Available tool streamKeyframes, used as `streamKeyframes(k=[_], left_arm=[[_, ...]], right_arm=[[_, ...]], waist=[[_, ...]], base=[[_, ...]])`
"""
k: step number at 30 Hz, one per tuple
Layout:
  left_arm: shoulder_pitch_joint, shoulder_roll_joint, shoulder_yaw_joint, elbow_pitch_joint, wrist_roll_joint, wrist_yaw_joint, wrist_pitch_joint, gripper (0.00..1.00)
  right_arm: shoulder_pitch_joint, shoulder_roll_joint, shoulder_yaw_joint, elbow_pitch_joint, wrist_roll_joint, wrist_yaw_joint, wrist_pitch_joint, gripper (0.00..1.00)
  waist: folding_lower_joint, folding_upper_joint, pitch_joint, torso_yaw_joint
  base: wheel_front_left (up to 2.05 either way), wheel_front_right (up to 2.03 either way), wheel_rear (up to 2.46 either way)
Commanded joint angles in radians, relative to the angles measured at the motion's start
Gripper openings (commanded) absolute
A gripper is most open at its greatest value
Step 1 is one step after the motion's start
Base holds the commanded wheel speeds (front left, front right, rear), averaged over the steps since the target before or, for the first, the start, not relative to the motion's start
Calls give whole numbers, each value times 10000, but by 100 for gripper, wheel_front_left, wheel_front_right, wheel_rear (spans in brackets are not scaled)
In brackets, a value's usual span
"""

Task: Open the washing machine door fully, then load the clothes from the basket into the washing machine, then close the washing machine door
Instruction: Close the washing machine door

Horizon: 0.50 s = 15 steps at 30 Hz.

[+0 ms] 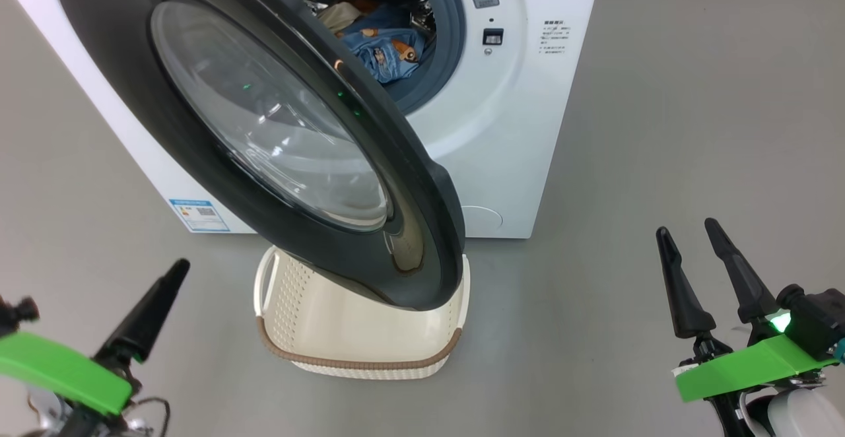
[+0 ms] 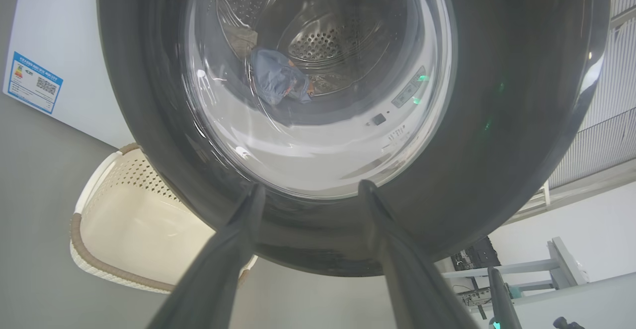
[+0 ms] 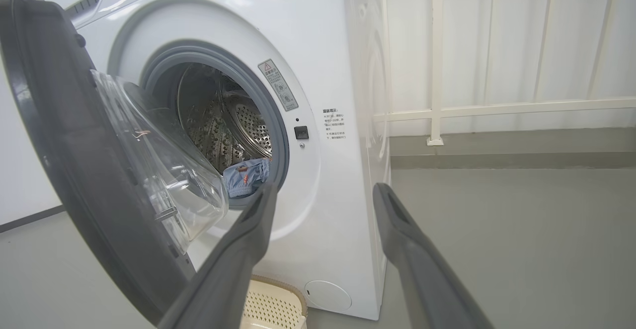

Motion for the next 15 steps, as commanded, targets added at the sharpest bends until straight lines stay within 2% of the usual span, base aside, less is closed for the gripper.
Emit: streamKeyframes(k=[1,3,4,12,13,15], left_arm=[[-57,501,166,-194,205,-65,-562,100],[98,620,-138,-98,345,-65,-1269,100],[98,620,-138,-98,345,-65,-1269,100],[458,1174,-1939,486,728,-65,-3853,100],[494,1292,-2330,667,889,-65,-4619,100],[488,1432,-2760,885,1162,-65,-5387,100]], right_arm=[[86,-154,172,-192,7,73,-80,100],[96,-157,179,-177,6,73,-80,100],[96,-157,179,-177,6,73,-80,100],[140,-151,232,-117,23,73,-80,100],[156,-152,231,-111,28,73,-80,100],[181,-149,231,-106,26,73,-80,100]], waist=[[0,0,-22,26],[0,0,-48,46],[0,0,-48,46],[0,0,-165,141],[0,0,-190,165],[0,0,-206,192]], base=[[0,0,0],[0,0,0],[0,0,0],[0,0,0],[0,0,0],[0,0,0]])
